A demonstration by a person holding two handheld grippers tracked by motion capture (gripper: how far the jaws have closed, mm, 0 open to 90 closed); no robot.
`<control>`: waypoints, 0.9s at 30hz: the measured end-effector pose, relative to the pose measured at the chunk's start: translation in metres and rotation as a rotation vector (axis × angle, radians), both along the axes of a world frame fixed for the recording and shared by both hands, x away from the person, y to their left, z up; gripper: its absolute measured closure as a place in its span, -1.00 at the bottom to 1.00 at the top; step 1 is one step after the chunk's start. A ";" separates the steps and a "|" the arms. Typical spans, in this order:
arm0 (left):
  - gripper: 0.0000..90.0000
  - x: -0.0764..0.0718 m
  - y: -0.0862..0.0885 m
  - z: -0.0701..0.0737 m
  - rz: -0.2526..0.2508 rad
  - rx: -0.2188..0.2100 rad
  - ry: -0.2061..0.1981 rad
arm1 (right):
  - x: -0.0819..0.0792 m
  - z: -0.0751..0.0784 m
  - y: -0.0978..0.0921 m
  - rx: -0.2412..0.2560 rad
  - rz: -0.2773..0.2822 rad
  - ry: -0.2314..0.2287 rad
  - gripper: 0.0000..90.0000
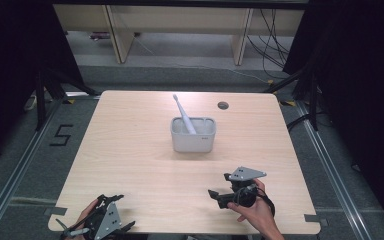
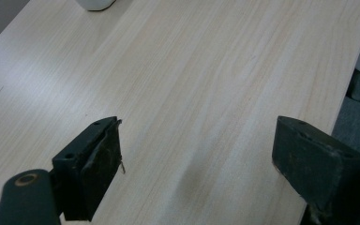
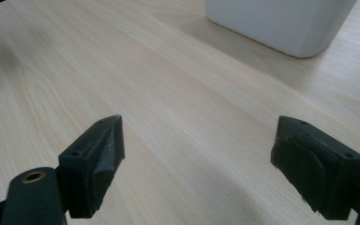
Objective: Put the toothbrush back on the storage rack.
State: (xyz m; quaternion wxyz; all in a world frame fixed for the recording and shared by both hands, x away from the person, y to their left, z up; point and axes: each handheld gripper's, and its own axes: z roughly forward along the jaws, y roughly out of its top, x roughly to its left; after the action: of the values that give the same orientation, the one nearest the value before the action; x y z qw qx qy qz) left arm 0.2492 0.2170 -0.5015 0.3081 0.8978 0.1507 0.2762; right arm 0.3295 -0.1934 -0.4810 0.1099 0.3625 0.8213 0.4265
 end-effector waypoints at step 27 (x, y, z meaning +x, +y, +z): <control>-0.66 0.000 0.000 -0.001 0.001 -0.008 -0.009 | -0.015 -0.007 -0.008 -0.044 0.003 -0.015 -0.65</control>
State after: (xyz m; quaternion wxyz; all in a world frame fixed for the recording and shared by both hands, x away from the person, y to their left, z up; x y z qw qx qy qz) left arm 0.2492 0.2170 -0.5023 0.3119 0.8953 0.1510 0.2799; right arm 0.3147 -0.2011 -0.4878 0.1236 0.3557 0.8302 0.4110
